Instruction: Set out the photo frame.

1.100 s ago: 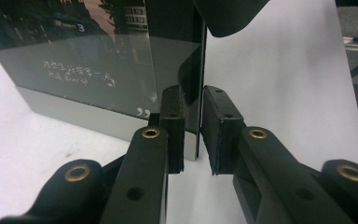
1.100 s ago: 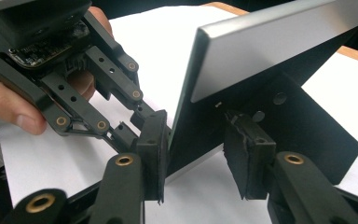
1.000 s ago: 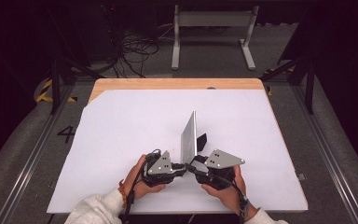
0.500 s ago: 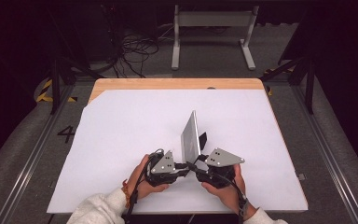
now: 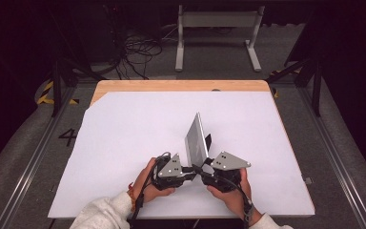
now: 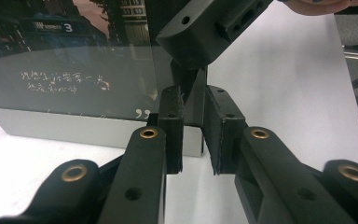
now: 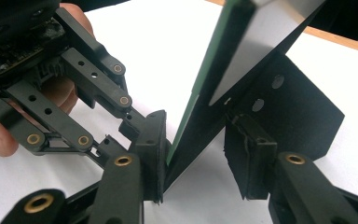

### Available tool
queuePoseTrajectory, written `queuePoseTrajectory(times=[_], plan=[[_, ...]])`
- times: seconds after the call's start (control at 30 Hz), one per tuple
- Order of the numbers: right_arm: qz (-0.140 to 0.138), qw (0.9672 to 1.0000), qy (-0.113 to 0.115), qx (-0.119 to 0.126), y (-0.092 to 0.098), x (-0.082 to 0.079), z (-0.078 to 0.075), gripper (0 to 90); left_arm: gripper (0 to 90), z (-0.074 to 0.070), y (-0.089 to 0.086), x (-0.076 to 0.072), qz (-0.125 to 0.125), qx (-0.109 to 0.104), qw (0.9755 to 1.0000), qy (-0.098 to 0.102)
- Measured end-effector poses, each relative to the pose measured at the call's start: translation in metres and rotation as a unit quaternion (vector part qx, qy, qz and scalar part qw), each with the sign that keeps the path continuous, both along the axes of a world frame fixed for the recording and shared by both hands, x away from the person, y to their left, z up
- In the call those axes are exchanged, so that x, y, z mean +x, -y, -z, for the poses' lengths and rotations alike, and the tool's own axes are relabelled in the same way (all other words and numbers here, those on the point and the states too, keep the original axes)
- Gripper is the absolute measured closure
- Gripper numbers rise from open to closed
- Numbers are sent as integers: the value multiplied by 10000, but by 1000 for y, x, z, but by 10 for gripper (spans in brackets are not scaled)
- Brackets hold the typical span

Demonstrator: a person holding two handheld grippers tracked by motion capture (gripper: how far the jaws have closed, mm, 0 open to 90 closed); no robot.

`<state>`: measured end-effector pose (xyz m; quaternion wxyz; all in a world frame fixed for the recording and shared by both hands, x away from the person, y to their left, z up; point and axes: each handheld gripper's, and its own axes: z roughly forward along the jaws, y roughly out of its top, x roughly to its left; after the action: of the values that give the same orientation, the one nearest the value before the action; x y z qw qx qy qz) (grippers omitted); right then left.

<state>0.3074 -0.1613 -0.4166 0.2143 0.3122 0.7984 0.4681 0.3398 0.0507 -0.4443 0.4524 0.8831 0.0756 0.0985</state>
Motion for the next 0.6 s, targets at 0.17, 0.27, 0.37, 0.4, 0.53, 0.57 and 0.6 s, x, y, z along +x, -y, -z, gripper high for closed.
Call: queuePoseTrajectory(times=[0.17,0.27,0.37,0.4,0.53,0.57,0.6], plan=[[-5,10000,21,12,0,0,1,607,778,0,0,0,24,63,10000,-5],[-12,10000,20,24,1,-1,1,613,775,0,-2,1,41,79,10000,24],[-18,10000,0,55,2,0,2,616,770,-2,-8,2,-41,85,10000,27],[-22,10000,0,57,2,0,2,618,766,-3,-12,3,-96,86,9999,28],[-39,9998,-73,162,4,1,2,626,746,-6,-25,10,-264,52,9996,26],[-23,9998,-67,165,4,1,2,629,738,-7,-27,12,-282,23,9996,4],[-23,9998,-67,165,4,1,2,629,729,-7,-27,12,-282,23,9996,4]])
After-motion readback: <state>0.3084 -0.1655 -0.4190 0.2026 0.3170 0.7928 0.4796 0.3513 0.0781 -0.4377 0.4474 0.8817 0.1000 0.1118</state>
